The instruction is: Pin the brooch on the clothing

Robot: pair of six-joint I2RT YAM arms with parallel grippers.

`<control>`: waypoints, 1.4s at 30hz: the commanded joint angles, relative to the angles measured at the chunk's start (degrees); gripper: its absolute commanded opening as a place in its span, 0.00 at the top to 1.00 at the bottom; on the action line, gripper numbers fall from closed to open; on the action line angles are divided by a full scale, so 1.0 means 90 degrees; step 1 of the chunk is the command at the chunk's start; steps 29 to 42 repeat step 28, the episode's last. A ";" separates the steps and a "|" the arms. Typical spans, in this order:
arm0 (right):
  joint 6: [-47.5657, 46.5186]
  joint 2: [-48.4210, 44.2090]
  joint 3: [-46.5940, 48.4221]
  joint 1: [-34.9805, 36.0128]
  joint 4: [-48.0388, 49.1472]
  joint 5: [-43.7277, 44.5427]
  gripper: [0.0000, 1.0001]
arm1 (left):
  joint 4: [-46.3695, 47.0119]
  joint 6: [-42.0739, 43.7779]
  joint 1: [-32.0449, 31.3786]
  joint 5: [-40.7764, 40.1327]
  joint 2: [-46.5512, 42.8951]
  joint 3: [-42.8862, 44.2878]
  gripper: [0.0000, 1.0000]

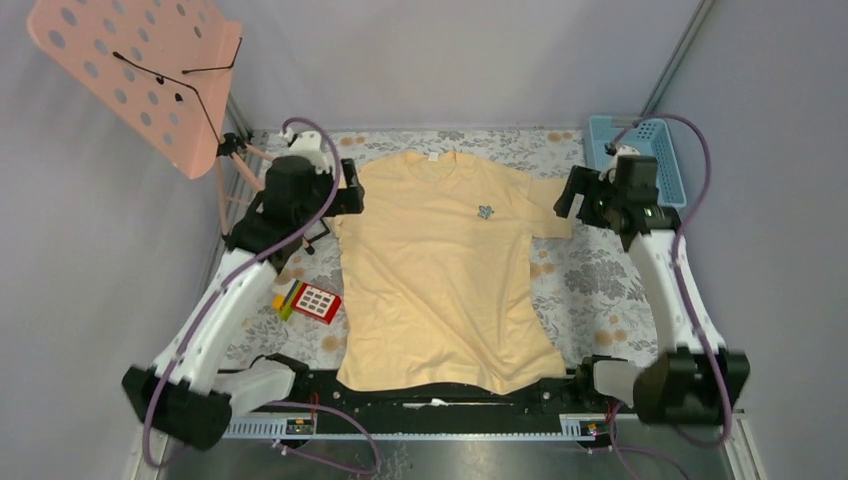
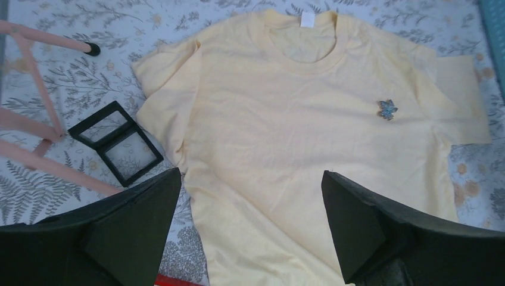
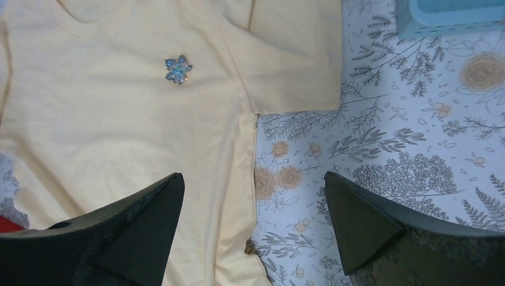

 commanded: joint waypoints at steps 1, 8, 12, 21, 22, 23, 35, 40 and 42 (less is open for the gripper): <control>-0.0026 -0.2035 -0.1145 -0.0021 0.1253 0.0063 0.05 | 0.1043 0.0326 -0.0161 -0.0316 -0.1610 -0.0791 0.01; -0.0176 -0.4803 -0.2671 -0.0020 0.2143 0.0404 0.03 | 0.1002 0.0403 -0.0257 -0.0452 -0.3669 -0.2059 0.01; -0.0107 -0.5670 -0.3375 -0.0024 0.2337 0.0511 0.02 | 0.0927 0.0259 -0.0255 -0.0434 -0.4439 -0.2592 0.01; 0.0000 -0.6341 -0.3754 -0.0021 0.2239 0.0470 0.02 | 0.0874 0.0211 -0.0257 -0.0510 -0.4690 -0.2699 0.01; 0.0005 -0.6355 -0.3733 -0.0025 0.2229 0.0459 0.02 | 0.0856 0.0197 -0.0257 -0.0495 -0.4674 -0.2704 0.01; 0.0008 -0.6371 -0.3719 -0.0020 0.2217 0.0453 0.02 | 0.0837 0.0178 -0.0252 -0.0506 -0.4664 -0.2704 0.01; -0.0008 -0.6454 -0.3740 -0.0019 0.2159 0.0439 0.02 | 0.0785 0.0146 -0.0257 -0.0686 -0.4621 -0.2663 0.01; -0.0008 -0.6454 -0.3740 -0.0019 0.2159 0.0439 0.02 | 0.0785 0.0146 -0.0257 -0.0686 -0.4621 -0.2663 0.01; -0.0008 -0.6454 -0.3740 -0.0019 0.2159 0.0439 0.02 | 0.0785 0.0146 -0.0257 -0.0686 -0.4621 -0.2663 0.01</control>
